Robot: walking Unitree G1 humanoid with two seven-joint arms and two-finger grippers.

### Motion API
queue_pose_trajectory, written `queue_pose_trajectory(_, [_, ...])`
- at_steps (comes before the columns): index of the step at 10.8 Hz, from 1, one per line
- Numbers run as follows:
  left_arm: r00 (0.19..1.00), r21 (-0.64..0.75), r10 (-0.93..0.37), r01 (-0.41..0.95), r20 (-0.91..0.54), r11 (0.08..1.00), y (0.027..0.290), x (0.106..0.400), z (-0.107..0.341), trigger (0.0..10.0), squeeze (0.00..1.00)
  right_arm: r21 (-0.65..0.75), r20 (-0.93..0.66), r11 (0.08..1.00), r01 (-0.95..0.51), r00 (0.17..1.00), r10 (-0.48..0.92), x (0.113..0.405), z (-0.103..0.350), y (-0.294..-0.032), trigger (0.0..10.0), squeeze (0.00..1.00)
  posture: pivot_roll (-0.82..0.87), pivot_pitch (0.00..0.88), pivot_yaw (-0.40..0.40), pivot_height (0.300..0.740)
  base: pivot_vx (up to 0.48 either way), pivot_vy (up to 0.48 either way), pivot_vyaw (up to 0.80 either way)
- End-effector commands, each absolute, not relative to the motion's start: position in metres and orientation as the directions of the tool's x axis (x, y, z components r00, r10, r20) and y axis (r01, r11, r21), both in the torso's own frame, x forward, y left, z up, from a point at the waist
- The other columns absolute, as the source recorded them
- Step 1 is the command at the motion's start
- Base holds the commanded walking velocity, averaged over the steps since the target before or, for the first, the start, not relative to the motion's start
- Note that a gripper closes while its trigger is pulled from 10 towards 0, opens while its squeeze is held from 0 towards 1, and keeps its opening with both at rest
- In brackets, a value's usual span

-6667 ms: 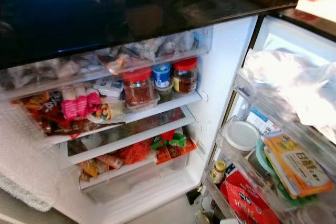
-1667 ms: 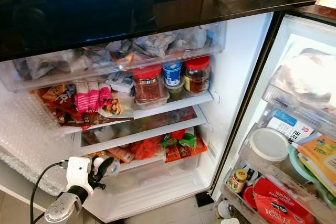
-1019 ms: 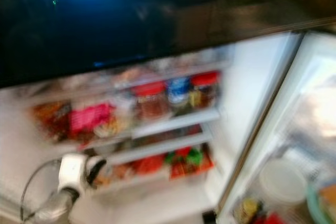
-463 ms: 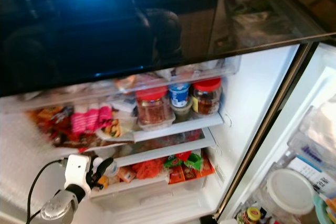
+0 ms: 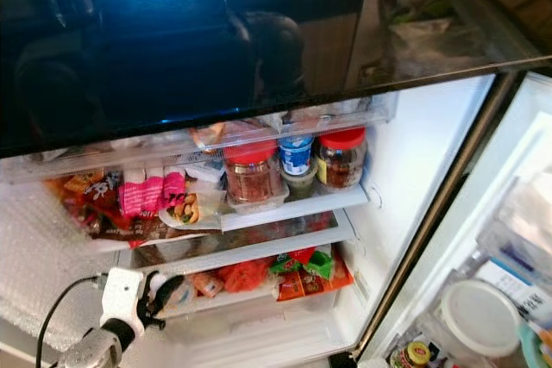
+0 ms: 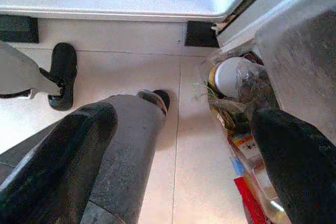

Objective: Restocking fridge

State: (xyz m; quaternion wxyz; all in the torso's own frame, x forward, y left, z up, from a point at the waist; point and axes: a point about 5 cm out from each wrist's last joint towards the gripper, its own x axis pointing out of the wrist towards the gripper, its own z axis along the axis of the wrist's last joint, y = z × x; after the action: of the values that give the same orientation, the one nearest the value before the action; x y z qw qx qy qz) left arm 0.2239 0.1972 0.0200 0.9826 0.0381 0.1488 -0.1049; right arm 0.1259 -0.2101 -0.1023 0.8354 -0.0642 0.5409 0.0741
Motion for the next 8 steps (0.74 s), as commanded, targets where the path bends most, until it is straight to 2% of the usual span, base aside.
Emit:
queue_pose_trajectory(1, [0.937, 0.056, -0.161, 0.187, -0.311, 0.981, 0.206, 0.224, 0.021, 10.0, 0.00, -0.022, -0.914, 0.974, -0.226, 0.399, 0.072, 0.127, -0.102, -0.208, 10.0, 0.00, 0.00, 0.000, 0.052, 0.740, 0.000, 0.000, 0.00])
queue_pose_trajectory(3, [0.936, 0.063, -0.157, 0.186, -0.315, 0.981, 0.204, 0.231, 0.022, 10.0, 0.00, -0.044, -0.918, 0.942, -0.332, 0.386, 0.093, 0.130, -0.101, -0.208, 10.0, 0.00, -0.01, 0.000, 0.047, 0.740, 0.000, 0.000, 0.00])
queue_pose_trajectory(6, [0.937, 0.066, -0.165, 0.194, -0.306, 0.979, 0.200, 0.237, 0.023, 10.0, 0.00, -0.047, -0.925, 0.926, -0.375, 0.367, 0.102, 0.130, -0.101, -0.209, 10.0, 0.00, -0.01, 0.000, 0.042, 0.740, 0.000, 0.000, 0.00])
queue_pose_trajectory(8, [0.936, 0.064, -0.170, 0.199, -0.310, 0.978, 0.198, 0.236, 0.021, 10.0, 0.00, -0.059, -0.931, 0.896, -0.440, 0.348, 0.110, 0.130, -0.101, -0.209, 10.0, 0.00, -0.01, 0.000, 0.039, 0.722, 0.000, 0.000, 0.00])
